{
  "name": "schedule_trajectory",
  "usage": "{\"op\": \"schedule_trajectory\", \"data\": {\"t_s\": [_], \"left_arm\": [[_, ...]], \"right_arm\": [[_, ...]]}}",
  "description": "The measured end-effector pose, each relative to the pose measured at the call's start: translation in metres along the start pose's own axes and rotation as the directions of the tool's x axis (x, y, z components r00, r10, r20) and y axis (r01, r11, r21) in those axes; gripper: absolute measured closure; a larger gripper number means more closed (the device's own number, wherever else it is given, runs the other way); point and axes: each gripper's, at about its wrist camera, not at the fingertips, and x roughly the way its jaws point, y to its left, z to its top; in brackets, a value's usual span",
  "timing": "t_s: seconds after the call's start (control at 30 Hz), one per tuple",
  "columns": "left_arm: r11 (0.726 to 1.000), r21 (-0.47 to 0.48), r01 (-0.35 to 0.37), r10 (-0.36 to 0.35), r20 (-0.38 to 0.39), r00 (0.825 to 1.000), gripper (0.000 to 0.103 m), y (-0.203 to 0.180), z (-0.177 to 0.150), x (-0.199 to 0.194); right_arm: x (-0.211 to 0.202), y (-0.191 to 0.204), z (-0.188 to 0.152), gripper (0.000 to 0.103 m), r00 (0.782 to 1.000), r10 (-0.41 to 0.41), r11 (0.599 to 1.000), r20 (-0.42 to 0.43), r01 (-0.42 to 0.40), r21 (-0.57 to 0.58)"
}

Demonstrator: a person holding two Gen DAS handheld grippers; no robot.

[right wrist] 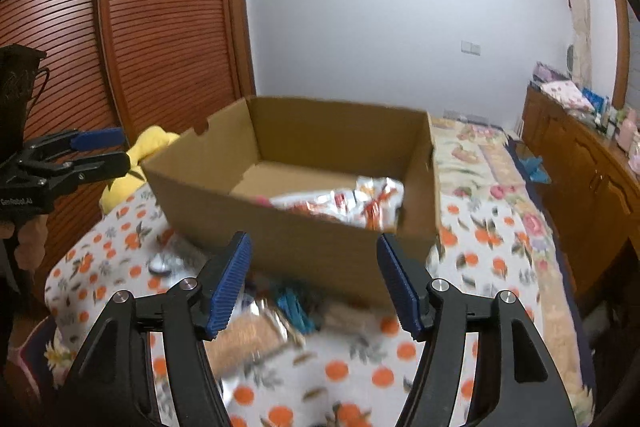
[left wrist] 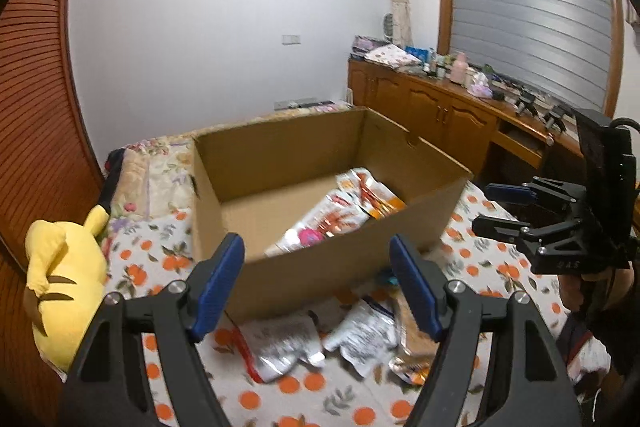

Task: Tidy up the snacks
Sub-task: 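Move both tools back toward the rice-cake bar and remaining packs, then grasp the rice-cake bar with the left tool while the right tool grasps the small white pack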

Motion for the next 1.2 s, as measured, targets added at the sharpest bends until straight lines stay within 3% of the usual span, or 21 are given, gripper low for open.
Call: {"op": "schedule_trajectory", "data": {"t_s": [0.37, 0.73, 1.03, 1.2], "left_arm": [[0.996, 0.041, 0.085, -0.080, -0.129, 0.988, 0.028, -0.057, -0.048, 0.044], [0.987, 0.010, 0.161, -0.154, -0.234, 0.960, 0.035, -0.085, -0.069, 0.091], [0.988, 0.029, 0.150, -0.135, -0.284, 0.949, 0.036, -0.099, -0.075, 0.112], [0.989, 0.062, 0.134, -0.109, -0.298, 0.948, 0.049, -0.103, -0.080, 0.118]], "right_arm": [[0.011, -0.009, -0.053, 0.036, 0.994, -0.041, 0.999, -0.097, 0.040, -0.013], [0.032, -0.025, -0.052, 0.036, 0.989, -0.053, 0.999, -0.139, 0.054, 0.000], [0.051, -0.028, -0.051, 0.036, 0.985, -0.036, 0.999, -0.168, 0.041, 0.024], [0.062, -0.029, -0.050, 0.036, 0.981, -0.020, 0.999, -0.193, 0.028, 0.038]]}}
